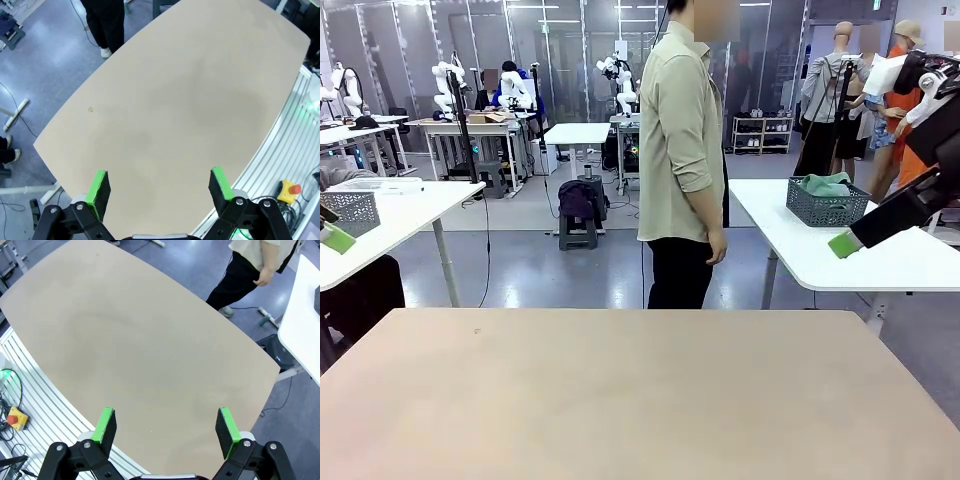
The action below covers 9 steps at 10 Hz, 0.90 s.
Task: Fold the towels and place them in the basket.
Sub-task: When a person lays out a Towel with hook on the table, fold it in half twice.
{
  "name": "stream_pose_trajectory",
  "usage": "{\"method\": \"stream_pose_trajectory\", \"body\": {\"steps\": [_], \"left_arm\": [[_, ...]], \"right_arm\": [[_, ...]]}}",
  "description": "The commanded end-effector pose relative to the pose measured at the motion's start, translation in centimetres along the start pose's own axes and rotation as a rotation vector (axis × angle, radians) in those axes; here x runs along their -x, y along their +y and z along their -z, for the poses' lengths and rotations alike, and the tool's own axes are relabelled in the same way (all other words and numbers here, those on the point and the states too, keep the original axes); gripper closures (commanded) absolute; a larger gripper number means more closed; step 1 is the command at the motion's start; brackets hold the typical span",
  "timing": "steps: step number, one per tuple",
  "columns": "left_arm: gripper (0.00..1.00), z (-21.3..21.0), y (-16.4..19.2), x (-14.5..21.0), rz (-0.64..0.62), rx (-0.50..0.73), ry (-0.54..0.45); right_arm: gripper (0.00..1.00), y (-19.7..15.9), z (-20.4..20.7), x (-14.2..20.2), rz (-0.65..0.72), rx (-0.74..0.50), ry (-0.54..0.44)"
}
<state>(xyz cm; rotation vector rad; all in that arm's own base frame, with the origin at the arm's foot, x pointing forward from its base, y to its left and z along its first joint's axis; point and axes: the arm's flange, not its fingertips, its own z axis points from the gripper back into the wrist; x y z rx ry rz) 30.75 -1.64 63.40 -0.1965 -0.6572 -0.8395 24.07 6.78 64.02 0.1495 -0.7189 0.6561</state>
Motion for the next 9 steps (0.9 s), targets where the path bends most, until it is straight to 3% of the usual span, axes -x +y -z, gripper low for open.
{"method": "stream_pose_trajectory", "body": {"steps": [1,3,6,9], "left_arm": [[0.0,0.1,-0.1,-0.2,0.0,0.0,-0.009],[0.0,0.0,-0.1,-0.1,-0.002,0.0,-0.001],[0.0,-6.0,0.7,-3.0,0.079,-0.02,-0.028],[0.0,-13.1,1.3,-6.2,0.153,-0.058,-0.05]], "right_arm": [[0.0,0.0,0.0,0.0,0.002,-0.007,-0.001],[0.0,0.0,0.0,0.0,0.001,0.001,0.0],[0.0,0.0,-6.5,-2.5,-0.057,0.001,0.041],[0.0,0.0,-13.4,-5.3,-0.094,-0.006,0.012]]}}
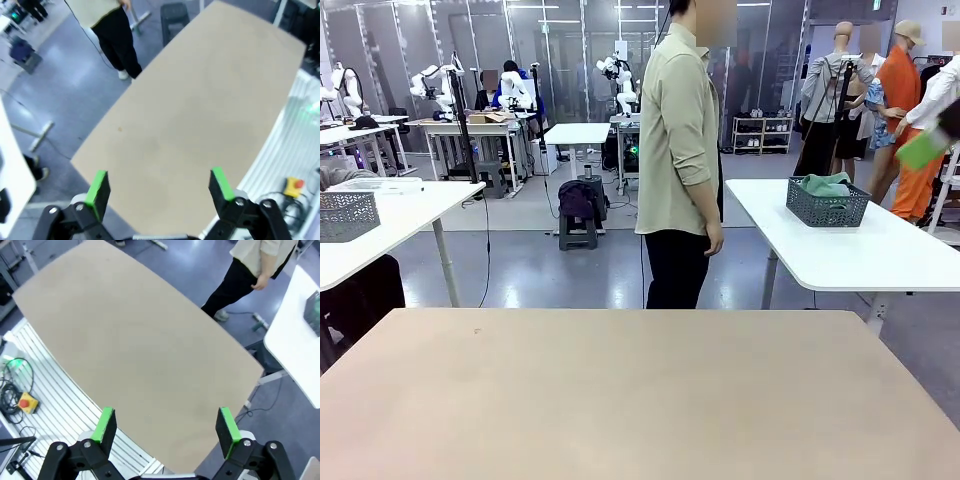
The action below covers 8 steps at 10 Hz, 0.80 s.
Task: Fold the towels and place them in the basket.
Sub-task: When a person lays out a Towel with hook on the table, fold it in half twice.
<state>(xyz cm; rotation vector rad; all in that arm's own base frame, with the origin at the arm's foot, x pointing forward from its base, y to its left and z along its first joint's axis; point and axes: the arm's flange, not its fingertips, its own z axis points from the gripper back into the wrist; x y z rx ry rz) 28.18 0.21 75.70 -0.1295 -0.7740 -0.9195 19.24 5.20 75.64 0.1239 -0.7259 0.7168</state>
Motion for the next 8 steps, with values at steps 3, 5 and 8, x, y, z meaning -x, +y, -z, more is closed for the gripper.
{"method": "stream_pose_trajectory", "body": {"steps": [3,5,8], "left_arm": [[0.0,-7.0,2.0,-1.2,0.057,0.022,0.05],[0.0,-9.8,2.1,-1.1,0.081,0.032,0.098],[0.0,-11.1,2.0,-0.8,0.095,0.044,0.124]], "right_arm": [[0.0,-0.8,-7.1,-1.6,-0.032,-0.014,0.032],[0.0,-0.9,-9.4,-1.7,-0.028,0.009,0.048],[0.0,-0.9,-10.7,-1.5,-0.017,0.01,0.064]]}}
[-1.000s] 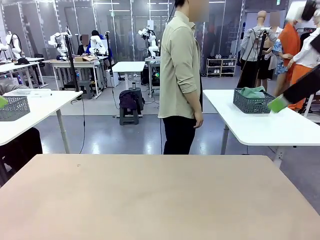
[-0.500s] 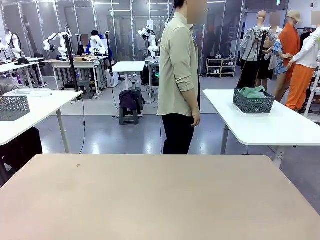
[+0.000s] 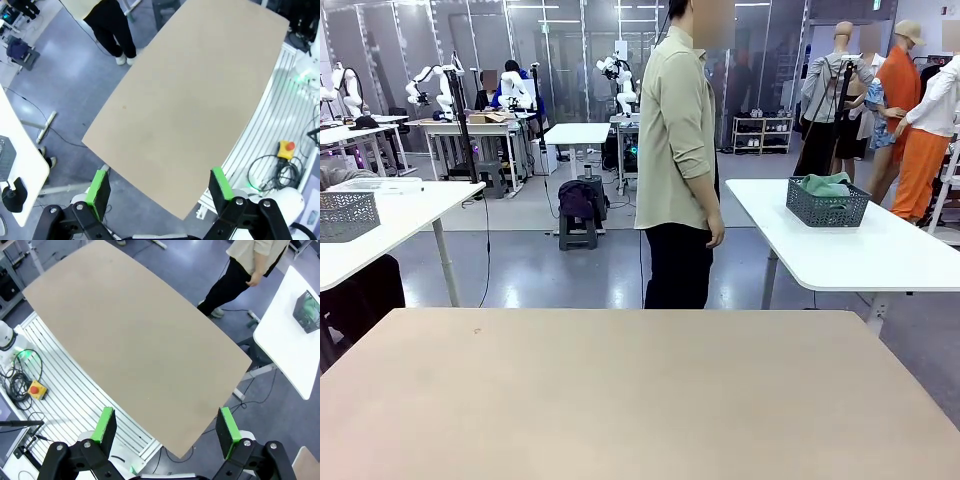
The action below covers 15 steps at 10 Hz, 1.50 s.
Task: Fold the towels and place them in the basket.
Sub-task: When a person lays out a Towel with hook on the table, fold it in half twice.
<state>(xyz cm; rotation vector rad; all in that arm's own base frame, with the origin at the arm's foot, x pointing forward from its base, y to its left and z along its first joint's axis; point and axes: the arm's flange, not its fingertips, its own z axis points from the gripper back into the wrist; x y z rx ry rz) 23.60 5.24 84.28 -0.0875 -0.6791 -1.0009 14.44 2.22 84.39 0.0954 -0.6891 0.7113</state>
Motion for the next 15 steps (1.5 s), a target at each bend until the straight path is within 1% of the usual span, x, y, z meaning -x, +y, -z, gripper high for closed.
{"method": "stream_pose_trajectory", "body": {"steps": [1,2,3,15], "left_arm": [[0.0,-0.12,0.53,-0.06,0.018,0.015,0.029],[0.0,-0.05,0.56,0.13,0.006,0.003,0.027],[0.0,0.08,0.16,0.0,0.001,0.002,0.008],[0.0,0.08,0.16,0.0,0.001,0.002,0.008]], "right_arm": [[0.0,-0.55,-0.43,0.06,-0.016,-0.009,0.023],[0.0,-0.53,-0.2,0.16,-0.018,-0.004,0.034],[0.0,-0.08,-0.04,-0.03,0.002,0.0,0.006],[0.0,-0.08,-0.04,-0.03,0.002,0.0,0.006]]}}
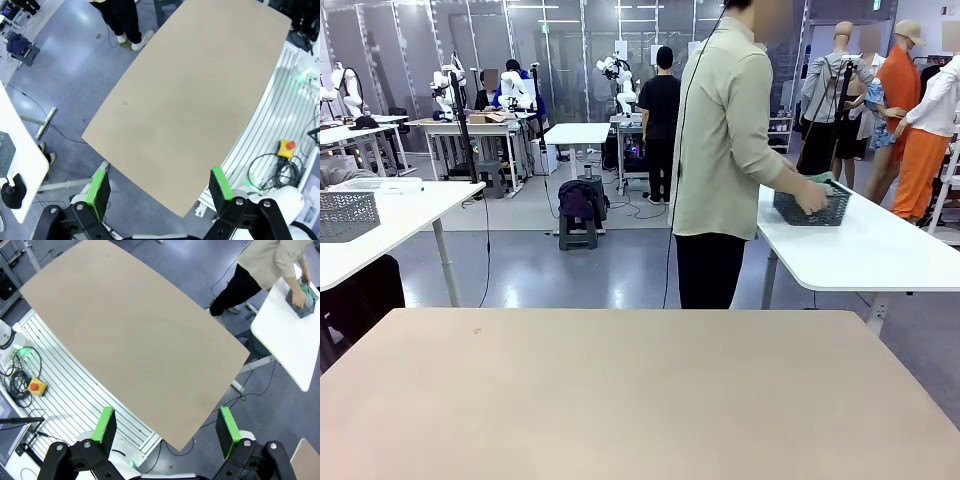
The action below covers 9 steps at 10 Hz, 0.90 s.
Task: Fold the towels and place them in the basket.
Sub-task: When a person lays out a Towel with hook on the table, fold it in half twice.
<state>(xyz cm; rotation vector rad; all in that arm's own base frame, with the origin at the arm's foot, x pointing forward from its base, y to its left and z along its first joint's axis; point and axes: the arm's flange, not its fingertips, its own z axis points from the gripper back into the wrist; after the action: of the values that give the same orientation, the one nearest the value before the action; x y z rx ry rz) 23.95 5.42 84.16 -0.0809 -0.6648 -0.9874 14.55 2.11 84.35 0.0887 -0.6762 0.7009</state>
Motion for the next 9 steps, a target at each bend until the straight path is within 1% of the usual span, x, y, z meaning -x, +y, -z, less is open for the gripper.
{"method": "stream_pose_trajectory", "body": {"steps": [1,9], "left_arm": [[0.0,-0.11,-0.19,-0.07,0.014,0.005,-0.008],[0.0,-0.11,-0.19,-0.07,0.014,0.005,-0.008]], "right_arm": [[0.0,0.06,-0.09,-0.05,-0.007,-0.005,-0.009],[0.0,0.06,-0.09,-0.05,-0.007,-0.005,-0.009]]}}
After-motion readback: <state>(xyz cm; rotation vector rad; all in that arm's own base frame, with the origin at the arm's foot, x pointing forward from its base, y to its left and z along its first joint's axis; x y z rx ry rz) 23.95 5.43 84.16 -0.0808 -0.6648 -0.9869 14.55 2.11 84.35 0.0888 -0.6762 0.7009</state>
